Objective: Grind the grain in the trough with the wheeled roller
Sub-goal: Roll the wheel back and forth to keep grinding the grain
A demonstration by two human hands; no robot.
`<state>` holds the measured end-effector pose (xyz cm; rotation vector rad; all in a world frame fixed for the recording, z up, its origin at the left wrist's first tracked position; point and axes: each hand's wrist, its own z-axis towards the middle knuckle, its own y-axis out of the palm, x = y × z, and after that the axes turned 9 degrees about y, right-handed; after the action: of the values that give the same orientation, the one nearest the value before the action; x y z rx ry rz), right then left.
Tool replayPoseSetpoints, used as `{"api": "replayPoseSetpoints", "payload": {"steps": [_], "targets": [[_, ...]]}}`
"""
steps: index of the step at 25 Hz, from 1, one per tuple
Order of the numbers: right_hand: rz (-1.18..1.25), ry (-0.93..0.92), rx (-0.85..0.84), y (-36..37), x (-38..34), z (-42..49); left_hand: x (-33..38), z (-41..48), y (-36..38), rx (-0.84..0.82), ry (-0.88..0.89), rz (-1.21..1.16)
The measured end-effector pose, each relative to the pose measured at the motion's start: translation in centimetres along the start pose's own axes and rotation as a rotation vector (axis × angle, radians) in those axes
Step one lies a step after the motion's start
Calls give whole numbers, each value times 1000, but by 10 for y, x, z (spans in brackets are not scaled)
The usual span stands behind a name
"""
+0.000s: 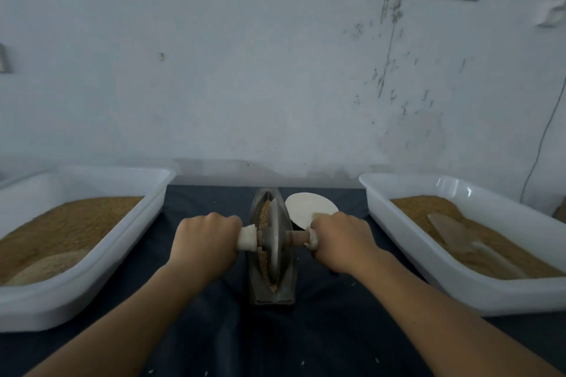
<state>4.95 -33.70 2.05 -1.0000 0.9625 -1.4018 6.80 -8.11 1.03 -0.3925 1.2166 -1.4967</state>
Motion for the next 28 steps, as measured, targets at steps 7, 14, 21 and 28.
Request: {"api": "replayPoseSetpoints", "payload": {"steps": [7,14,21,28], "targets": [[-30,-12,34,-3,-3,2,0,-6,2,17,-31,-25],[-68,2,76,-6,-8,-2,1,-16,2,30,-49,-43],[-86,3,124,-9,-10,-8,2,-20,-4,52,-30,-41],[-27,36,126,-3,-7,-16,3,-14,-10,52,8,0]]}}
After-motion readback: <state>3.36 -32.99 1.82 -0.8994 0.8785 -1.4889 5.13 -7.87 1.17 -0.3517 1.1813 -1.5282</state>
